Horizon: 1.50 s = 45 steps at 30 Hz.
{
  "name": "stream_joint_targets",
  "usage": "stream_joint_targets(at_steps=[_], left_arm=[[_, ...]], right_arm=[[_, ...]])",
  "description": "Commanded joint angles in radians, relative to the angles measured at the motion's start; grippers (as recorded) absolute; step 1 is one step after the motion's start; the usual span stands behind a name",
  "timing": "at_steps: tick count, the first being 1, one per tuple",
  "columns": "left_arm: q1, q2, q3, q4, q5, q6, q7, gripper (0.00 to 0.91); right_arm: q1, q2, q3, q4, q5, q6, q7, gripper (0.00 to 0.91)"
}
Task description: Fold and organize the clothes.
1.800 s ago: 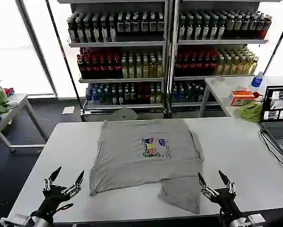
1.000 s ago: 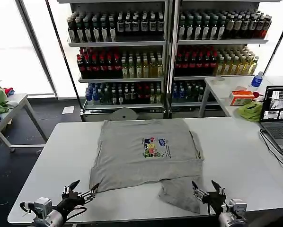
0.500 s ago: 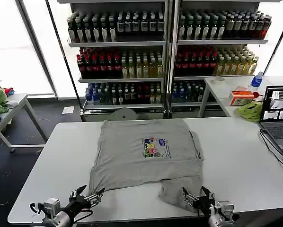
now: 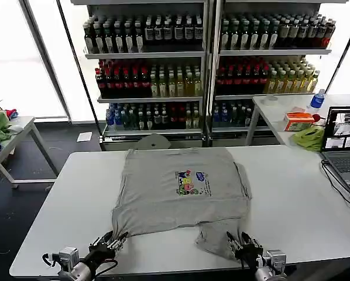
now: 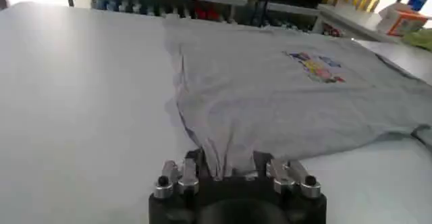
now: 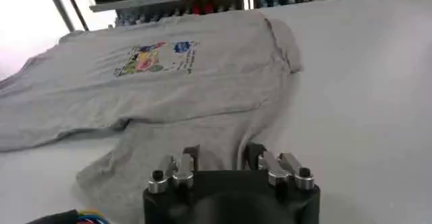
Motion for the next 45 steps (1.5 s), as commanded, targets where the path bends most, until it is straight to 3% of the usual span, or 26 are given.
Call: stream_joint_targets(at_steps=[1, 14, 20, 34, 45], left_arm=[[0.000, 0.000, 0.006, 0.020, -0.001, 0.004, -0.001, 0.010], [0.006, -0.019, 0.008, 0.002, 0.008, -0.081, -0.010, 0.010], [0.044, -0.048, -0.025, -0.058, 0.007, -0.093, 0.000, 0.010], [0.216, -0.112, -0.125, -0.217, 0.017, -0.047, 0.006, 0.010], [0.320, -0.117, -0.198, -0.315, 0.060, 0.001, 0.008, 0.010]], right_arm=[[0.006, 0.001, -0.007, -0.002, -0.003, -0.011, 0.010, 0.000], [-0.011, -0.010, 0.010, 0.002, 0.050, 0.080, -0.038, 0.000], [-0.061, -0.031, 0.043, 0.051, 0.084, 0.140, -0.090, 0.000], [-0.259, -0.046, 0.094, 0.163, 0.065, 0.154, -0.117, 0.000], [-0.355, -0.065, 0.114, 0.223, 0.066, 0.178, -0.133, 0.000]])
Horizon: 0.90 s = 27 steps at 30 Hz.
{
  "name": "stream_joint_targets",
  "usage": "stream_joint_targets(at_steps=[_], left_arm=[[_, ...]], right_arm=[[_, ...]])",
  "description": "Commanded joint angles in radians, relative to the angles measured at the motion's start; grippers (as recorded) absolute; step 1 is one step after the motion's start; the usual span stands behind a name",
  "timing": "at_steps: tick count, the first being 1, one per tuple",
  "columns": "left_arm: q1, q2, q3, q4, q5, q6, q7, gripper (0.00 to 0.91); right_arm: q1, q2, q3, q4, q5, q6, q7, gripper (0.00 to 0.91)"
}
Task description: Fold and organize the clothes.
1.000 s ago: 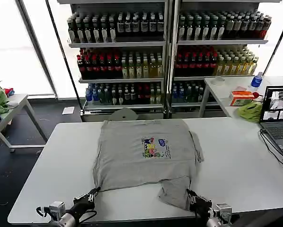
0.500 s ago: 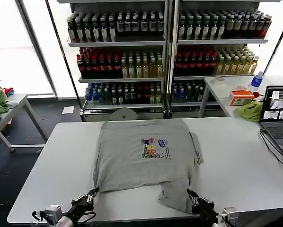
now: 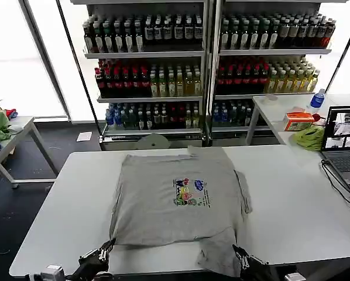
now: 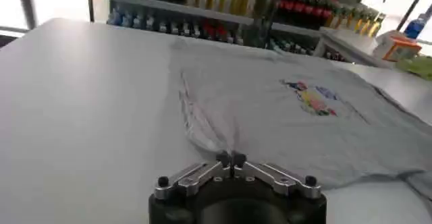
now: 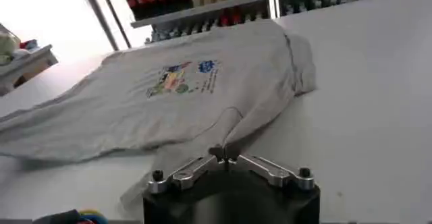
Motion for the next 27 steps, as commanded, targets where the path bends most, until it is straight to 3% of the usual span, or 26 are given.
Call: stream_joint_targets(at_steps=[1, 7, 12, 15, 27], left_arm=[[0.066, -0.009, -0.040, -0.068, 0.020, 0.017, 0.000, 0.010], [0.043, 0.005, -0.043, -0.086, 0.022, 0.031, 0.001, 0.010], [-0.063, 0.036, -0.023, -0.048, 0.010, 0.036, -0.006, 0.010], [-0.129, 0.074, -0.019, -0.029, -0.016, 0.037, -0.010, 0.010], [-0.343, 0.189, 0.052, 0.087, -0.110, 0.070, -0.042, 0.010]], right_arm=[[-0.060, -0.003, 0.006, 0.029, -0.005, 0.006, -0.001, 0.000], [-0.030, 0.001, 0.006, 0.023, 0.005, 0.052, -0.007, 0.000], [0.069, 0.024, -0.007, -0.003, 0.040, 0.096, 0.006, 0.000], [0.158, 0.036, -0.015, -0.011, 0.080, 0.090, 0.022, 0.000], [0.397, 0.048, -0.083, -0.122, 0.070, 0.054, 0.079, 0.000]])
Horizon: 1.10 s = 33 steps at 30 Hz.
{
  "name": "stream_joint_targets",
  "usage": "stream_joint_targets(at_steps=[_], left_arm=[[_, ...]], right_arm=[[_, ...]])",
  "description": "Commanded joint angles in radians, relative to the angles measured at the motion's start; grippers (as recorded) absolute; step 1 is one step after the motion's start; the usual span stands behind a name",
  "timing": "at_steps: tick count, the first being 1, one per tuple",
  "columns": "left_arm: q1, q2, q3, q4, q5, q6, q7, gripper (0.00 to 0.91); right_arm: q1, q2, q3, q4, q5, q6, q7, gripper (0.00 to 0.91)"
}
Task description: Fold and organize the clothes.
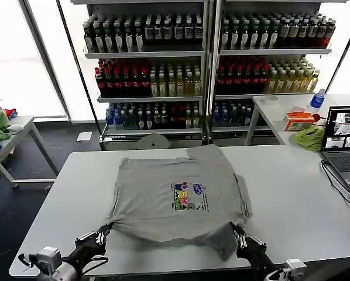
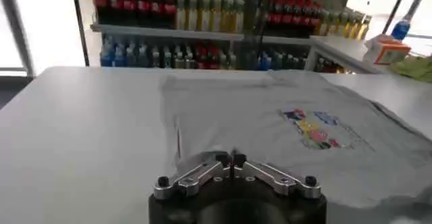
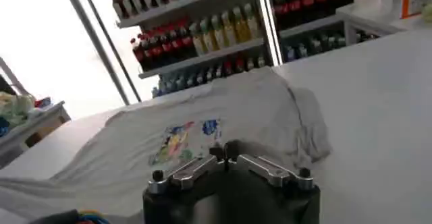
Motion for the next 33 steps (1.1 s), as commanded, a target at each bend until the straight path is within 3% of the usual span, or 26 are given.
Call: stream_joint_targets(at_steps=[1, 9, 21, 22, 23, 24, 25, 26, 27, 33], left_arm=[[-0.139, 0.064, 0.025, 0.062, -0.039, 0.009, -0.006, 0.010], [-0.276, 0.108, 0.075, 0.173, -0.103, 0.010, -0.032, 0.010], [-0.484, 0.097, 0.213, 0.361, -0.128, 0.010, -0.047, 0.010], [-0.504, 0.095, 0.235, 0.382, -0.128, 0.010, -0.047, 0.010], [-0.517, 0.095, 0.250, 0.406, -0.128, 0.010, -0.046, 0.010], [-0.525, 0.094, 0.260, 0.415, -0.128, 0.010, -0.048, 0.091], [-0.538, 0.090, 0.272, 0.440, -0.126, 0.010, -0.048, 0.292], [-0.545, 0.087, 0.278, 0.452, -0.123, 0.011, -0.047, 0.786], [-0.550, 0.083, 0.281, 0.464, -0.119, 0.011, -0.046, 0.907], [-0.523, 0.080, 0.263, 0.492, -0.078, 0.011, -0.017, 0.907]], right_arm=[[0.104, 0.006, -0.014, -0.033, 0.007, 0.007, 0.011, 0.000], [0.247, 0.005, -0.039, -0.125, 0.009, -0.021, 0.035, 0.000], [0.418, 0.020, -0.113, -0.320, -0.025, -0.054, 0.047, 0.000], [0.434, 0.025, -0.123, -0.355, -0.040, -0.051, 0.043, 0.907], [0.443, 0.029, -0.131, -0.370, -0.047, -0.052, 0.044, 0.907], [0.451, 0.031, -0.135, -0.383, -0.052, -0.052, 0.046, 0.907], [0.469, 0.042, -0.139, -0.406, -0.068, -0.052, 0.047, 0.907], [0.477, 0.047, -0.141, -0.417, -0.086, -0.060, 0.040, 0.907], [0.483, 0.048, -0.144, -0.421, -0.086, -0.078, 0.023, 0.907], [0.516, 0.058, -0.158, -0.443, -0.106, -0.130, -0.007, 0.907]])
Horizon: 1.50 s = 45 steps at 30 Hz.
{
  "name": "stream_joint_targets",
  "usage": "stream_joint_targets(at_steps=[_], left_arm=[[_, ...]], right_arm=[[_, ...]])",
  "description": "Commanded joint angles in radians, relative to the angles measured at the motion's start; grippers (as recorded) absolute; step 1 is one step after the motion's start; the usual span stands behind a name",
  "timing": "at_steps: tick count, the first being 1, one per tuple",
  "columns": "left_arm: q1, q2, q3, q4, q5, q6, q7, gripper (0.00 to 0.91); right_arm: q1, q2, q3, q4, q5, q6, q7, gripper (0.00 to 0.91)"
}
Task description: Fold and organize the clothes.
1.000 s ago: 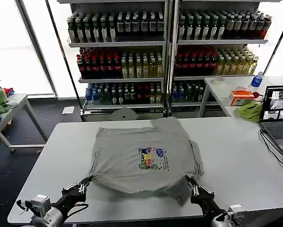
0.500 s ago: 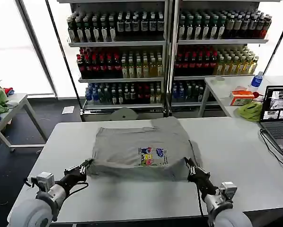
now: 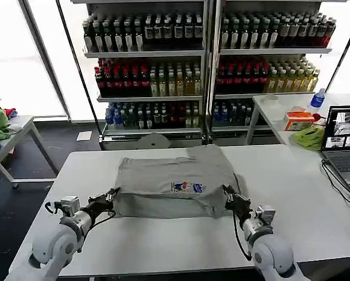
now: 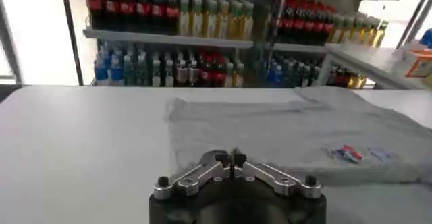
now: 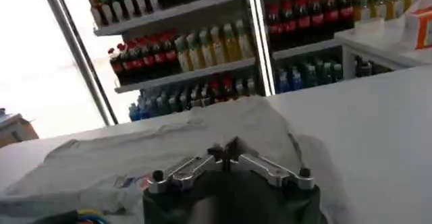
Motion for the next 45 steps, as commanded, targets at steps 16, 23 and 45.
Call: stream_joint_targets(at_steps=[16, 23, 45], left_arm=[[0.216, 0.002, -0.132, -0.141, 0.102, -0.001, 0.023, 0.907], [0.276, -0.052, -0.112, -0.135, 0.129, -0.001, 0.035, 0.907], [0.123, -0.065, -0.043, 0.024, 0.087, -0.002, 0.053, 0.453]], right_arm=[[-0.126, -0.056, 0.116, 0.173, -0.018, -0.023, -0.001, 0.907], [-0.224, -0.072, 0.180, 0.185, -0.111, -0.028, 0.050, 0.907], [-0.207, -0.009, 0.101, 0.105, -0.082, -0.112, 0.131, 0.000]])
